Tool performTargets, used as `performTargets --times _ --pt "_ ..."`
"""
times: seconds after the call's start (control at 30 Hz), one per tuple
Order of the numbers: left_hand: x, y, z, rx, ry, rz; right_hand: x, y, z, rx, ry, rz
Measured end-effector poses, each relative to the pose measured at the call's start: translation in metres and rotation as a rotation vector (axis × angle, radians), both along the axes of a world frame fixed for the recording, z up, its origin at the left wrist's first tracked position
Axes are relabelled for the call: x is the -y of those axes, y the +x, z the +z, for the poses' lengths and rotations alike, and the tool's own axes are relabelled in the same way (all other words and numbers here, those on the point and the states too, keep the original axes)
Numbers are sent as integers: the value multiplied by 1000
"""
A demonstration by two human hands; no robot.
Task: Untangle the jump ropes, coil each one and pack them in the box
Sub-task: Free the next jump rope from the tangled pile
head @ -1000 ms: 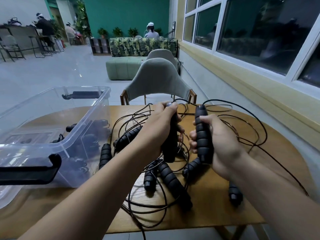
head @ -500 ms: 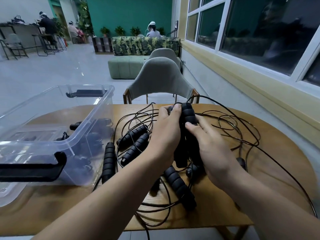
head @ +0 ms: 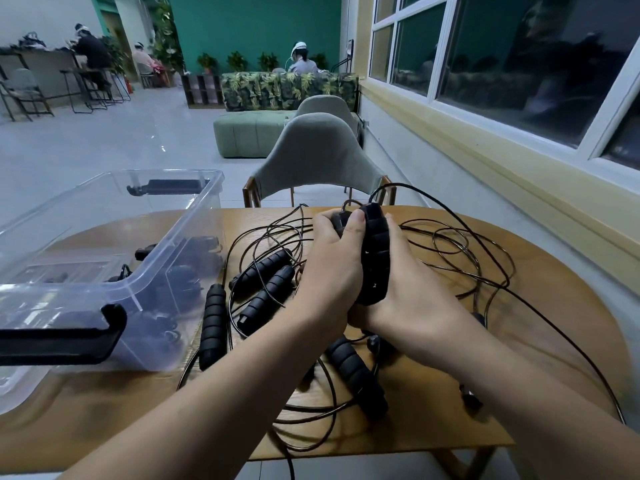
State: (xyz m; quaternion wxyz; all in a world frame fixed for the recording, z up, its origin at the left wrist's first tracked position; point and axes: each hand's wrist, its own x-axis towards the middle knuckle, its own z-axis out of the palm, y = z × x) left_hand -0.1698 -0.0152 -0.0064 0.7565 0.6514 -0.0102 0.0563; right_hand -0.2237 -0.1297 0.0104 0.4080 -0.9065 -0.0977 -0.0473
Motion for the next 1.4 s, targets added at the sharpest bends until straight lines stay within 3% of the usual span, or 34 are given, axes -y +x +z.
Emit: performTargets --times 0.1,0.57,0.73,0.83,1.1,1.23,1.3,1.4 --pt "2 -1 0 44 62 48 -1 -1 -1 10 -132 -69" --pt "4 -7 3 -42 -146 40 0 0 -9 188 -198 -111" --pt "5 -8 5 -116 -266 69 1 3 -14 241 -400 -123" --pt "2 -5 9 -112 -344 76 4 5 -14 387 -512 -153" --pt "-16 4 22 -72 -413 3 22 22 -16 644 -396 1" --pt "-33 6 28 -47 -202 -44 32 20 -10 582 -283 89" --pt "-44 8 33 -4 -20 52 40 19 -2 475 -182 136" --pt "-61 11 35 203 303 237 54 17 10 343 -62 163"
